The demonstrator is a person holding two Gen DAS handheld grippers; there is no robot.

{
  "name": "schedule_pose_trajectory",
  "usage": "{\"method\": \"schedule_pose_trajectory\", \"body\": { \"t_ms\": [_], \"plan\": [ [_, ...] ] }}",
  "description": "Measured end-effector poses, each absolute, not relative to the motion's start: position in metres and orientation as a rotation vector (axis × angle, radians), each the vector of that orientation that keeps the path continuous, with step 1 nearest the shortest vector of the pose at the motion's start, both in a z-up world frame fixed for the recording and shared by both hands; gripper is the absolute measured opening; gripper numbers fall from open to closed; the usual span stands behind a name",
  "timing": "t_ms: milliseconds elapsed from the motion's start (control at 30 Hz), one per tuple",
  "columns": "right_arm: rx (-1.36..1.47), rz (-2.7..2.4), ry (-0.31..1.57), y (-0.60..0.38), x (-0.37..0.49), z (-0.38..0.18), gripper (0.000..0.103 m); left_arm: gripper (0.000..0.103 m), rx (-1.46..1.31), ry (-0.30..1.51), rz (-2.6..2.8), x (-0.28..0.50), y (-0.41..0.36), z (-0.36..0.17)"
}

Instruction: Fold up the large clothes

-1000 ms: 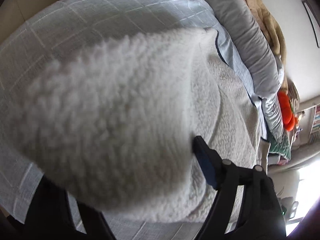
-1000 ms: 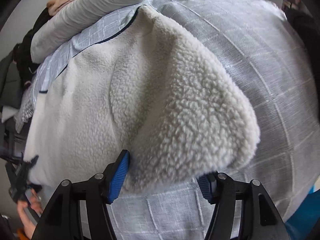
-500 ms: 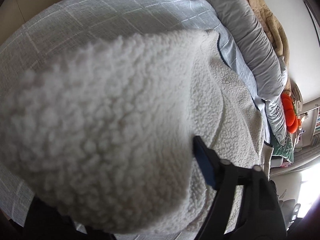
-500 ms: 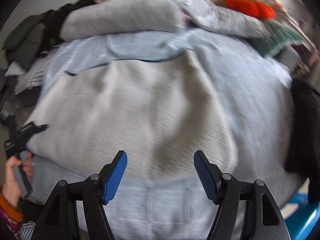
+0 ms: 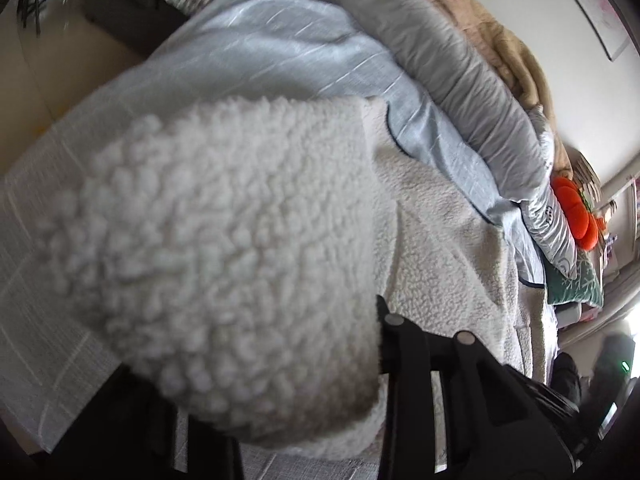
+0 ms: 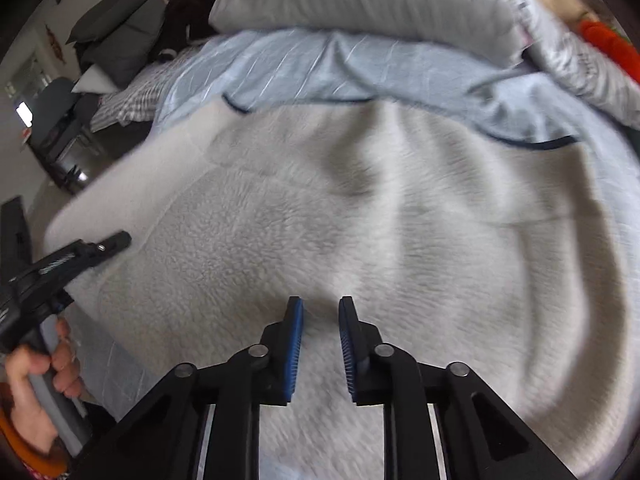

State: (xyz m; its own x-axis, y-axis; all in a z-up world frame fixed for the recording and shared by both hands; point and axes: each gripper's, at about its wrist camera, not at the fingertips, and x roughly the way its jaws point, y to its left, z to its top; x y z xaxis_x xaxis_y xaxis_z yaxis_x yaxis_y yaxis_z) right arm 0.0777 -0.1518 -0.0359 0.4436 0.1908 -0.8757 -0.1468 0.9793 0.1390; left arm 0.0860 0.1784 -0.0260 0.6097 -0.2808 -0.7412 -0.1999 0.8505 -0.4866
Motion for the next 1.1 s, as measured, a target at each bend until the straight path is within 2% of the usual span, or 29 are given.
{"method": "schedule_pose_trajectory", "body": {
  "t_ms": [200, 367, 500, 567, 667, 733, 967, 1100],
  "plan": [
    [0.001, 0.231, 1.153, -0.141, 0.098, -0.072, 0.017, 0.033, -0.446, 0.736, -0.199, 0.072, 0.150, 0.021],
    [0.152, 0.282, 1.189, -0.162, 0.109, -0.078, 0.016, 0.033, -0.230, 0.561, -0.402, 0.053, 0.096, 0.062],
    [0.267, 0.327, 1.204, -0.189, 0.108, -0.066, 0.017, 0.033, -0.044, 0.508, -0.564, 0.039, 0.040, 0.079],
    [0.331, 0.271, 1.164, -0.223, 0.104, -0.049, 0.021, 0.033, 0.014, 0.510, -0.628, 0.035, 0.019, 0.083],
    [0.416, 0.184, 1.118, -0.277, 0.094, -0.030, 0.035, 0.033, 0.106, 0.524, -0.705, 0.030, -0.013, 0.081],
    [0.470, 0.133, 1.095, -0.317, 0.082, -0.022, 0.049, 0.033, 0.170, 0.541, -0.753, 0.027, -0.036, 0.075],
    [0.625, 0.051, 1.056, -0.409, 0.032, -0.018, 0.060, 0.036, 0.366, 0.648, -0.923, 0.010, -0.100, 0.029],
    [0.751, 0.131, 1.024, -0.423, 0.021, -0.014, 0.072, 0.038, 0.445, 0.633, -0.940, -0.002, -0.116, 0.013]
  ]
}}
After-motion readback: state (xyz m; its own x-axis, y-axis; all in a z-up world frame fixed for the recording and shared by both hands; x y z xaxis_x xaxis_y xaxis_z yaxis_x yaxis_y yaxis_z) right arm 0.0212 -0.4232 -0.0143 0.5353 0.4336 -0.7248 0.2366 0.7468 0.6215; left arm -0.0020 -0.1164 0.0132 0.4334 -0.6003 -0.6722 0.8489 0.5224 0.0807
